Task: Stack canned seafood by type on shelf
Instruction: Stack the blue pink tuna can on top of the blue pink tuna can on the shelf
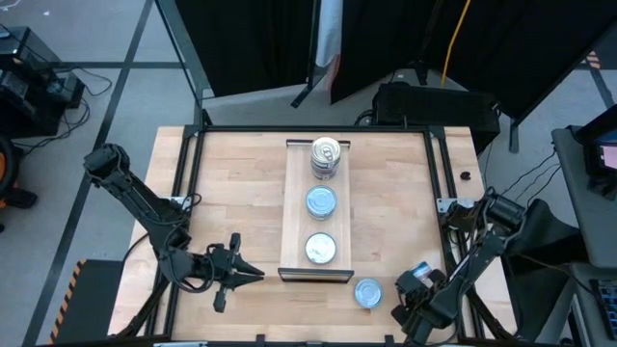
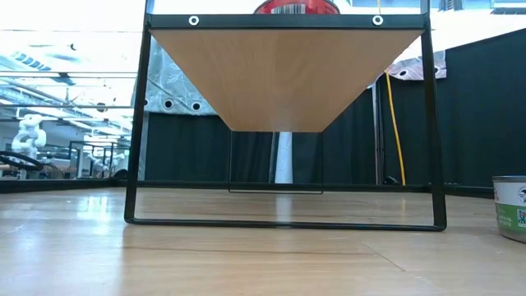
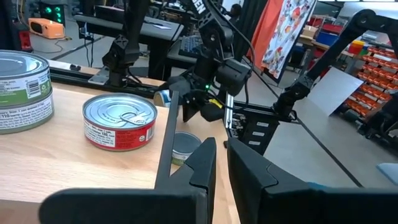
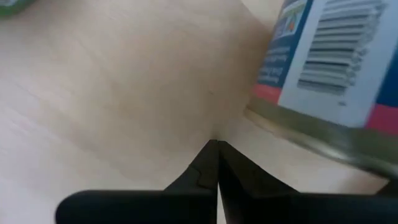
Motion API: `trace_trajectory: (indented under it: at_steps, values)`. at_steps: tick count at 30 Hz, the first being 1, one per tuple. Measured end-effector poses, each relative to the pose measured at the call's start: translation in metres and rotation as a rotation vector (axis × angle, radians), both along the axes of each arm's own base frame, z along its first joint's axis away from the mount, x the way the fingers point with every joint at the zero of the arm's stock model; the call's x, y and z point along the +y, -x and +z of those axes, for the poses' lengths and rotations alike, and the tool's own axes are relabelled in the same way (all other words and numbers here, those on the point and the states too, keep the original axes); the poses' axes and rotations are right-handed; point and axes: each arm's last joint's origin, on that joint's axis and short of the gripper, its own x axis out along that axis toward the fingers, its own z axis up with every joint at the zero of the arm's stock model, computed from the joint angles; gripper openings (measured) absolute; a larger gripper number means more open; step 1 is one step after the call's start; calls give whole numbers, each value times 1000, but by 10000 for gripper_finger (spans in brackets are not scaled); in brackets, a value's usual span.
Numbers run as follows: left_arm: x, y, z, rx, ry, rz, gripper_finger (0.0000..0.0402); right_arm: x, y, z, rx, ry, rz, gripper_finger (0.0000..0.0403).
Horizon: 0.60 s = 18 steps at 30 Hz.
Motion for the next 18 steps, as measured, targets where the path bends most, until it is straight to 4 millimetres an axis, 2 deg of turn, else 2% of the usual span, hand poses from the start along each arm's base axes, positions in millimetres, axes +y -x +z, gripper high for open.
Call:
trace_trajectory:
  at_steps: [4, 8, 13, 16, 18]
  values:
    - [0, 0, 0, -3, 3, 0, 42, 0, 0, 18, -8, -24, 22, 0]
    - [0, 0, 1, -6, -4, -1, 42, 2, -1, 57, -29, -60, 80, 0]
    - [0, 0, 1, -13, -20, -2, 42, -9, 2, 108, -12, -23, 166, 10]
    - [0, 0, 1, -15, -19, -2, 42, -16, 0, 130, -14, 3, 321, 39]
    - [0, 0, 1, -15, -18, -2, 42, -19, -5, 135, -20, 5, 495, 67]
